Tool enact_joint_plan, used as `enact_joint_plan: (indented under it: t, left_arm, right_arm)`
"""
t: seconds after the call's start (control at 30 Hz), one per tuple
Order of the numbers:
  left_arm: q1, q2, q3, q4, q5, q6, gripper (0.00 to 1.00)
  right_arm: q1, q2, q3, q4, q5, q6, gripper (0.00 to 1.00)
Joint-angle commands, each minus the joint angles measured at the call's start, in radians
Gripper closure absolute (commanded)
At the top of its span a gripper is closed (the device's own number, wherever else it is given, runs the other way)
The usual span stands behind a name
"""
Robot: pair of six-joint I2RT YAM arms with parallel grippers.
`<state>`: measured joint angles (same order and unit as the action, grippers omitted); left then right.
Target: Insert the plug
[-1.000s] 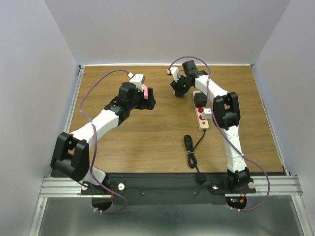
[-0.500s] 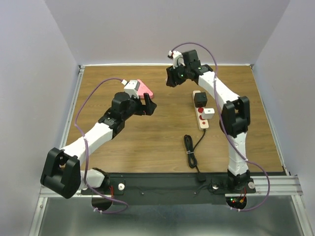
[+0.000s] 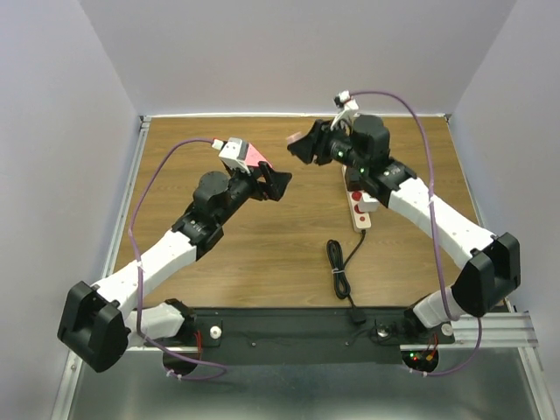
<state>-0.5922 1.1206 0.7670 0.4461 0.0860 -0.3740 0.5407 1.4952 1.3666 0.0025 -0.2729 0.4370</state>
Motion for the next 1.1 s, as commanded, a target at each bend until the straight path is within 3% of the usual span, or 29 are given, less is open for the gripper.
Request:
enact_joint_plan:
  t: [0.0,0.23,0.5,0.7,0.77,0.8,0.9,1.03,1.07]
  left_arm:
    - [-0.063,-0.009,0.034,0.134,-0.057,-0.039,0.01]
    - [-0.113,0.050,0.074,0.151,-0.077,-0.040,0.01]
    - [-0.127,0.068,0.087,0.160,-0.152,-0.040,0.02]
    - [-0.129,0.076,0.101,0.187,-0.170,-0.042,0.09]
    - [-0.130,0.088,0.104,0.195,-0.164,-0.040,0.16]
    - [-0.132,0.093,0.112,0.197,-0.163,-0.039,0.27]
    - [-0.132,0.111,0.120,0.198,-0.152,-0.039,0.49]
    - [-0.132,0.120,0.118,0.217,-0.135,-0.037,0.70]
    - [-0.130,0.122,0.117,0.223,-0.126,-0.033,0.83]
  right_arm:
    - [0.054,-0.064,-0.113,0.195,0.098,0.157,1.00]
    - [0.090,-0.127,-0.208,0.274,0.146,0.229,1.00]
    - [0.102,-0.135,-0.239,0.298,0.097,0.292,0.99]
    - [0.113,-0.135,-0.262,0.289,0.083,0.310,1.00]
    - [0.114,-0.133,-0.270,0.289,0.078,0.313,1.00]
    - [0.113,-0.135,-0.274,0.289,0.074,0.316,1.00]
    - [0.117,-0.138,-0.288,0.289,0.066,0.318,0.99]
    - [0.119,-0.132,-0.308,0.289,0.047,0.327,1.00]
    - [0.120,-0.130,-0.320,0.289,0.046,0.328,1.00]
